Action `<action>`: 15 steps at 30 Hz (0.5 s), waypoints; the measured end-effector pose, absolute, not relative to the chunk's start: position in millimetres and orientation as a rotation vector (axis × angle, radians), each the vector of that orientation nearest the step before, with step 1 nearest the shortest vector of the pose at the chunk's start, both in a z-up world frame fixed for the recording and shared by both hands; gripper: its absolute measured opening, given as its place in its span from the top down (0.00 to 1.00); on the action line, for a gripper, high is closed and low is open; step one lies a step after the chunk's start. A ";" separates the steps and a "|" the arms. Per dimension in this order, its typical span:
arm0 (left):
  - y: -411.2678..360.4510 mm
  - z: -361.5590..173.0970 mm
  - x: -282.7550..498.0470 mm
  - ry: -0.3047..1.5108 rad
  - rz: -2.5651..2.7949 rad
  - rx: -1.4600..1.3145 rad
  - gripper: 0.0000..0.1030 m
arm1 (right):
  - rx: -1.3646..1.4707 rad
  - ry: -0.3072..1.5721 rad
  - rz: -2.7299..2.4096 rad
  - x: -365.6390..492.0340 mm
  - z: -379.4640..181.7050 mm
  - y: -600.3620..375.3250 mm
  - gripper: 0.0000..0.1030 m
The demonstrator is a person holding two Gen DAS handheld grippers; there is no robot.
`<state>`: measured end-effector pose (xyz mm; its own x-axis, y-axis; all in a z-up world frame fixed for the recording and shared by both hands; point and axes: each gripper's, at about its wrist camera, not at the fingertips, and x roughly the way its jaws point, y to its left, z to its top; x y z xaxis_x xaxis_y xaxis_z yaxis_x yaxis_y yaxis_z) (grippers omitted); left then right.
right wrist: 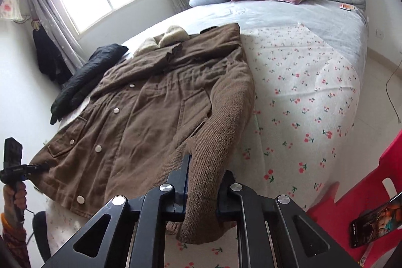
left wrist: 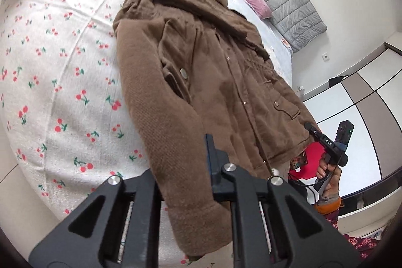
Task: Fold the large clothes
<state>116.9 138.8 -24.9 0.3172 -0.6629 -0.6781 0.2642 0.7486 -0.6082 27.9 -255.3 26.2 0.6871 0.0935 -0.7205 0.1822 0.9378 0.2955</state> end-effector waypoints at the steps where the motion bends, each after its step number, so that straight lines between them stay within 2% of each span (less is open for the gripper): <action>1: 138.1 -17.6 118.3 1.063 -0.634 -0.424 0.87 | 0.364 0.799 -0.047 29.2 31.8 -254.9 0.88; 15: 129.1 74.7 175.5 0.822 -0.620 -0.401 0.88 | 0.335 0.578 -0.033 87.3 103.3 -275.1 0.89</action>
